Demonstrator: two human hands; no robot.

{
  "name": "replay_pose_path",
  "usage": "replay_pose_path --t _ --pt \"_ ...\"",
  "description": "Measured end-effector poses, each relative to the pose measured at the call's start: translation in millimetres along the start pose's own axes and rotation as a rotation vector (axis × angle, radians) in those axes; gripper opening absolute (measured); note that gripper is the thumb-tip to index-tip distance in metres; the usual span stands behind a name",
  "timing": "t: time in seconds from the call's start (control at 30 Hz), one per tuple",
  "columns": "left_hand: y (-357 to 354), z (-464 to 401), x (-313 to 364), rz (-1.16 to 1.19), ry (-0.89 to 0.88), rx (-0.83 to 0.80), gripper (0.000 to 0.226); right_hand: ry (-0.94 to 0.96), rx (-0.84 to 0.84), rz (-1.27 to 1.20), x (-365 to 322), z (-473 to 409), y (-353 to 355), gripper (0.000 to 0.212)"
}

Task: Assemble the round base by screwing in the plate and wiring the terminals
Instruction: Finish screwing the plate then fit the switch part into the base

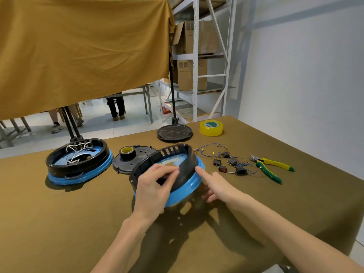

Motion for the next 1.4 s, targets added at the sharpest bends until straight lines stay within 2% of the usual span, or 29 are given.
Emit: replay_pose_path --t 0.03,0.1,0.2,0.27,0.33,0.43,0.5,0.57,0.7,0.8,0.83,0.93,1.0,1.1,1.17,1.23,1.27,1.33,1.4 --pt "9.7 -6.7 1.9 0.072 0.052 0.059 0.015 0.059 -0.05 -0.171 -10.8 1.1 -4.1 0.072" --pt "25.2 -17.8 3.3 0.216 0.155 0.145 0.013 0.293 -0.167 -0.415 -44.7 8.0 -10.4 0.045" --pt "36.8 -22.1 -2.8 0.462 0.298 0.229 0.012 0.563 -0.138 -0.227 -99.9 21.9 -15.3 0.025" --pt "37.9 -17.0 -12.2 0.657 0.414 0.295 0.014 0.633 -0.098 -0.087 -130.8 24.0 -27.6 0.019" --pt "39.1 -7.1 -25.2 0.728 0.528 0.331 0.015 0.633 -0.098 0.074 -154.5 21.3 -47.4 0.012" --pt "34.2 14.6 -49.2 0.89 0.735 0.203 0.025 0.589 -0.091 0.414 -167.6 11.1 -74.8 0.014" --pt "27.7 33.1 -65.2 1.05 0.895 0.08 0.042 0.584 -0.093 0.695 -161.3 5.7 -92.5 0.016" --pt "21.2 48.2 -74.4 1.175 1.008 -0.04 0.063 0.61 -0.102 0.875 -147.4 3.5 -104.6 0.012" --pt "13.2 63.0 -84.0 1.226 1.098 -0.205 0.106 0.65 -0.119 1.131 -122.9 2.4 -114.5 0.018" --pt "4.6 69.1 -82.2 1.293 1.132 -0.378 0.12 0.729 -0.077 1.243 -109.1 3.0 -118.4 0.011" --pt "2.4 70.6 -82.2 1.31 1.14 -0.419 0.121 0.767 -0.054 1.227 -104.4 4.1 -117.1 0.007" --pt "-4.0 70.4 -81.8 1.293 1.166 -0.491 0.108 0.806 0.004 1.116 -85.0 6.6 -104.6 0.025" --pt "-7.3 69.5 -82.2 1.294 1.192 -0.471 0.098 0.801 0.011 1.014 -71.3 9.5 -90.8 0.027" --pt "-14.1 66.5 -82.2 1.369 1.181 -0.401 0.083 0.752 0.084 0.992 -50.2 10.8 -69.4 0.029" --pt "-20.0 65.3 -81.8 1.368 1.157 -0.402 0.082 0.701 0.06 0.929 -36.0 11.2 -59.5 0.032" --pt "-25.9 64.0 -82.6 1.358 1.152 -0.406 0.08 0.72 0.015 0.762 -26.4 16.2 -53.7 0.035" --pt "-27.5 63.7 -83.2 1.367 1.154 -0.392 0.076 0.752 0.053 0.646 -24.1 19.5 -46.8 0.033" --pt "-28.4 64.4 -87.0 1.395 1.164 -0.339 0.07 0.803 0.268 0.468 -20.4 23.0 -21.1 0.021" --pt "-29.4 65.7 -91.2 1.414 1.166 -0.272 0.073 0.692 0.503 0.468 -10.9 13.5 14.6 0.012"
Point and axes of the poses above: each hand's wrist, its own z-axis away from the middle knuckle, its own y-axis out of the back of the hand, x = y × z, the point moved 6 cm from there along -z, towards the middle knuckle, and after that the axes turned 12 degrees about -x, right-handed, at the moved point
